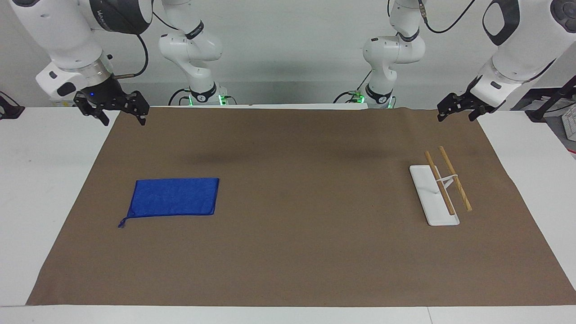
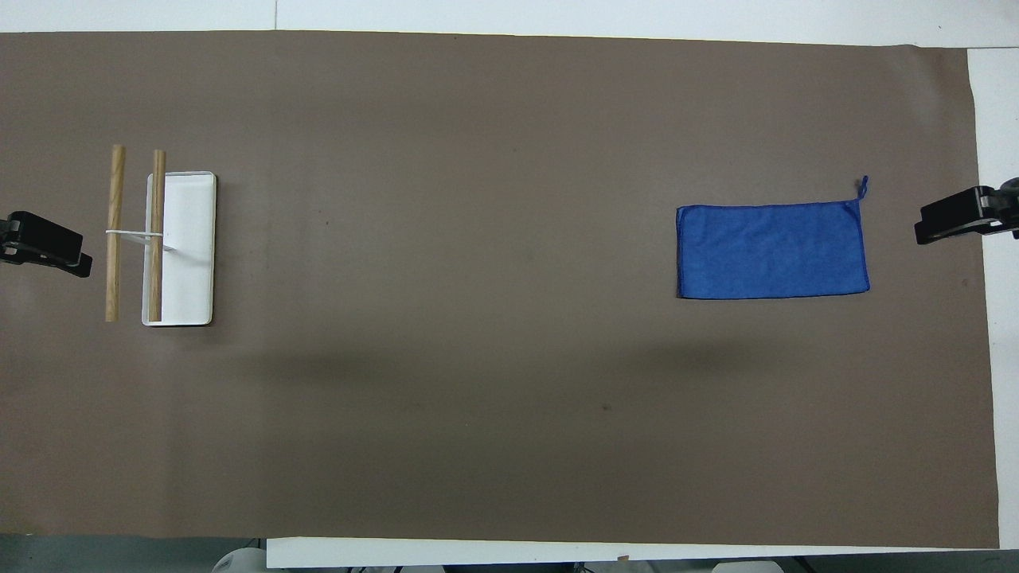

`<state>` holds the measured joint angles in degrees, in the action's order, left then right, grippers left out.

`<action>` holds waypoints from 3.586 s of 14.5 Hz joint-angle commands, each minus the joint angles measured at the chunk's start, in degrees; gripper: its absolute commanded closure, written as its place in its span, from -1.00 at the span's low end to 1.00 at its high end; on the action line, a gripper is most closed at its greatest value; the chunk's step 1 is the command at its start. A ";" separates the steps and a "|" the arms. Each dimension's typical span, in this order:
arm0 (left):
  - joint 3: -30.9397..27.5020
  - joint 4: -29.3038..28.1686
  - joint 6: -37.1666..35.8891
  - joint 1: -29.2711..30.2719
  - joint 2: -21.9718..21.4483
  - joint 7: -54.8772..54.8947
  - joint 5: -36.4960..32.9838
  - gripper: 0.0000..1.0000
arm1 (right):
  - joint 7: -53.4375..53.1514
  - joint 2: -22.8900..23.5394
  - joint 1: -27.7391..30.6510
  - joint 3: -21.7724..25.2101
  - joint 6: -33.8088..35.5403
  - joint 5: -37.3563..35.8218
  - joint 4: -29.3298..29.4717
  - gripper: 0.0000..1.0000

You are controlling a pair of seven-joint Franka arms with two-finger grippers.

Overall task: Right arm passes towel to left arm to hang
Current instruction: 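Reach the right gripper down to the blue towel's near edge, then close the right gripper on the blue towel's edge, then lift the blue towel with the right gripper and carry it toward the rack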

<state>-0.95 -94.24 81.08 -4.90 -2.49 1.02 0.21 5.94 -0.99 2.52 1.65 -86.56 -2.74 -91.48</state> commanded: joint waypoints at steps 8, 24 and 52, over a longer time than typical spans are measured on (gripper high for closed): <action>-0.28 -0.77 -0.48 -0.02 -0.68 -0.14 0.49 -1.00 | 1.00 -0.68 1.35 0.19 -4.74 0.28 -4.04 -0.97; -0.28 -0.77 -0.40 -0.02 -0.76 -0.14 0.49 -1.00 | 12.33 8.80 3.81 0.19 -52.12 1.78 -34.29 -0.97; -0.28 -0.77 -0.40 -0.02 -0.68 -0.14 0.49 -1.00 | 14.11 13.56 4.08 -0.68 -51.37 5.20 -32.11 1.00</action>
<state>-0.95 -94.24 81.08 -4.90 -2.49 1.02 0.21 21.59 13.07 5.75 2.14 -140.59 1.39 -124.74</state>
